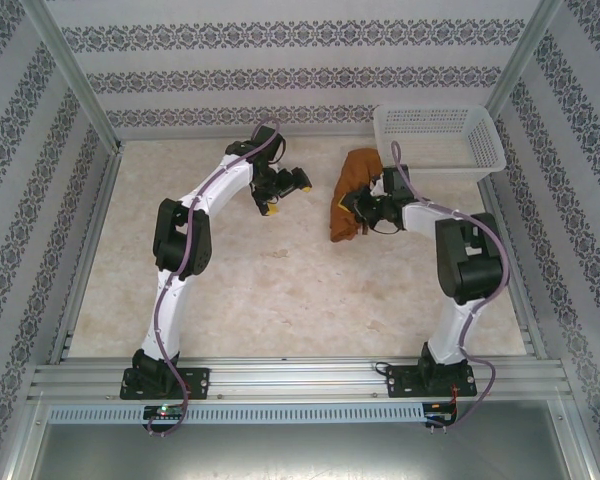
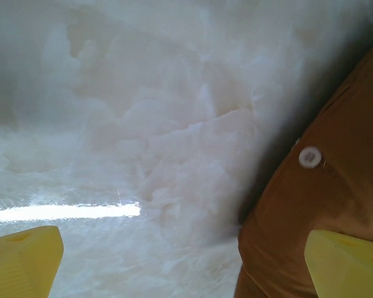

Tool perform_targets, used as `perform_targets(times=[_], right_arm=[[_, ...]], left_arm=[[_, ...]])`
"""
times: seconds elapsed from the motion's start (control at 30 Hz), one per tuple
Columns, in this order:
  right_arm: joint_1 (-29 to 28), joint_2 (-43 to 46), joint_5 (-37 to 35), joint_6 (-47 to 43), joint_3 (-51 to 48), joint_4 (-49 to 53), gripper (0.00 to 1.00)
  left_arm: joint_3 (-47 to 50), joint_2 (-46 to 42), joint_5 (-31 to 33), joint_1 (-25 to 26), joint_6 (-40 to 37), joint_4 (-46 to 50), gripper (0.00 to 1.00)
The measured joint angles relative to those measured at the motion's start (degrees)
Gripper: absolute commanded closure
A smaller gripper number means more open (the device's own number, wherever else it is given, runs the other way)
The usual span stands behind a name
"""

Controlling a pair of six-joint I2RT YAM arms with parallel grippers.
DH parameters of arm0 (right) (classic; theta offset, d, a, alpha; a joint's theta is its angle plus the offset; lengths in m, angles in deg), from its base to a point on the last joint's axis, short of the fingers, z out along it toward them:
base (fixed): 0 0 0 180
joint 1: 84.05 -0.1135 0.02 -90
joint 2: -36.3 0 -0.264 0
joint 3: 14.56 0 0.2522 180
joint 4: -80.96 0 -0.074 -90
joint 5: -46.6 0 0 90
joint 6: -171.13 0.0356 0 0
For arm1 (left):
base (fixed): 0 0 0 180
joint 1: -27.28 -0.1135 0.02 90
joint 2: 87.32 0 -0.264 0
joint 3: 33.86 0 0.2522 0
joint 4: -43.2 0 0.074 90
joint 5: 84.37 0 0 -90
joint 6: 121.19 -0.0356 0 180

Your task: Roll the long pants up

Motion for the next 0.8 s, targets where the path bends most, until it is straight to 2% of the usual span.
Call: perform_targets(times=[0.17, 0.27, 0.63, 0.8], right_arm=[[-0.5, -8.2, 3.7, 18.8, -0.3, -27.3, 1.00], [-1.2, -10.8, 3.6, 25.0, 1.0, -35.4, 1.00], [-4.7, -16.4, -0.2, 34.6, 7.1, -49.2, 1.00], [-4.8, -18.9, -0.9, 36.9, 13.0, -50.3, 1.00]], left_arm=[[1.2, -0.4, -0.1, 0.0, 0.0, -0.3, 0.00], [2.1, -0.5, -0.1, 0.0, 0.0, -0.4, 0.00], [4.7, -3.7, 0.3, -2.5, -0.1, -1.0, 0.00], [5.2, -5.0, 0.3, -3.3, -0.6, -1.2, 0.00]])
